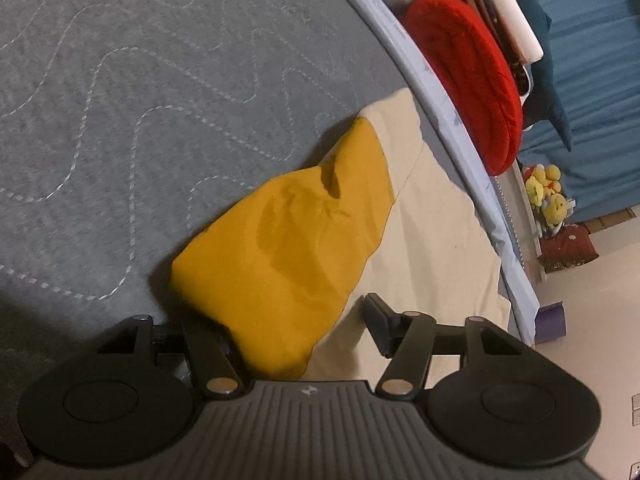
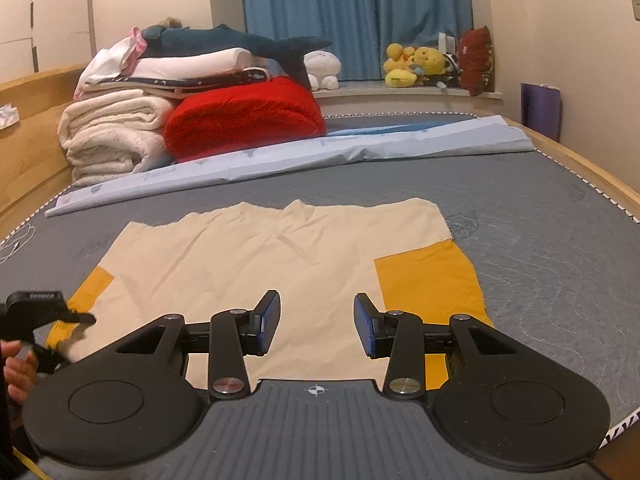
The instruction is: Fold large clothes
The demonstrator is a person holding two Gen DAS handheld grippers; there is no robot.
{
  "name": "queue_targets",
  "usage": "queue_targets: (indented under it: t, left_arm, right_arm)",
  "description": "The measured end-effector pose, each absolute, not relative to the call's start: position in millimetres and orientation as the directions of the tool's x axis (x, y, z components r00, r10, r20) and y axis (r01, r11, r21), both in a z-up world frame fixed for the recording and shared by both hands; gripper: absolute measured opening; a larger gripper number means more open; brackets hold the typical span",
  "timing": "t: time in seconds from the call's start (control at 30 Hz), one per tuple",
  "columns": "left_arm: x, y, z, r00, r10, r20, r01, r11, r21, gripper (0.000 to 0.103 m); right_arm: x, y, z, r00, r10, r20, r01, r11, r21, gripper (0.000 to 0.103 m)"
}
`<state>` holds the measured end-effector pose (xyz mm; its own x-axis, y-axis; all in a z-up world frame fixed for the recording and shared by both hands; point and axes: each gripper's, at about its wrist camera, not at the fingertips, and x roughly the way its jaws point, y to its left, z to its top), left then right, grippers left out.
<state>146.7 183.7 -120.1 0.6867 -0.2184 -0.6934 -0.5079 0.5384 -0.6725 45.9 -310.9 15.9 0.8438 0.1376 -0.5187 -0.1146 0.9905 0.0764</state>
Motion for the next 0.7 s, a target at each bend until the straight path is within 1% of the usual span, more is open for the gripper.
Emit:
queue_targets:
  t: [0.03,0.1,0.13,0.3,0.37,0.4,0.43,0.47,0.53,0.6,0.7]
  left_arm:
    - [149,183,-119,0.684,-0.216,-0.697,-0.502,0.553,-0.665,0.036]
    - [150,181,-110,0.689,-0.209,-0.694,-0.480,0.585,-0.653,0.026]
    - [150,179,-103,0.694,-0.204,-0.690,-0.468,0.601,-0.648,0.023]
    - [143,186,-60,0.740,-0.225,-0.634,-0.399,0.612,-0.683,0.019]
    - [141,193,-37,0.746,-0.221,-0.628,-0.375,0.640,-0.671,0.018]
    - [141,198,-24,0.744,-0.212,-0.633,-0.363,0.668,-0.650,0.018]
    - [139,201,-14,0.739,-0.203,-0.642,-0.358,0.690,-0.629,0.018]
    - [137,205,-4,0.728,-0.190,-0.658,-0.353,0.719,-0.599,0.018]
    - [129,211,15,0.710,-0.169,-0.684,-0.310,0.797,-0.518,0.019]
    - [121,214,29,0.703,-0.165,-0.692,-0.250,0.853,-0.458,0.020]
    - [109,214,34,0.703,-0.189,-0.686,-0.161,0.897,-0.412,0.021]
  right_arm:
    - [46,-310,16,0.842,0.139,-0.521,-0.117,0.990,0.077,0.042]
    - [48,-307,16,0.839,0.144,-0.525,-0.121,0.990,0.079,0.042]
    - [49,-305,16,0.838,0.146,-0.526,-0.122,0.989,0.080,0.042]
    - [57,-284,15,0.825,0.182,-0.535,-0.140,0.983,0.118,0.042]
    - [61,-270,13,0.813,0.216,-0.540,-0.168,0.976,0.137,0.040]
    - [63,-262,13,0.808,0.234,-0.541,-0.185,0.972,0.145,0.038]
    - [65,-255,12,0.801,0.254,-0.542,-0.203,0.967,0.153,0.032]
    - [66,-245,10,0.791,0.283,-0.543,-0.229,0.959,0.166,0.028]
    - [69,-225,7,0.768,0.342,-0.542,-0.281,0.940,0.194,0.027]
    - [72,-205,4,0.744,0.393,-0.540,-0.327,0.920,0.218,0.027]
    - [79,-177,-3,0.699,0.460,-0.547,-0.377,0.888,0.264,0.027]
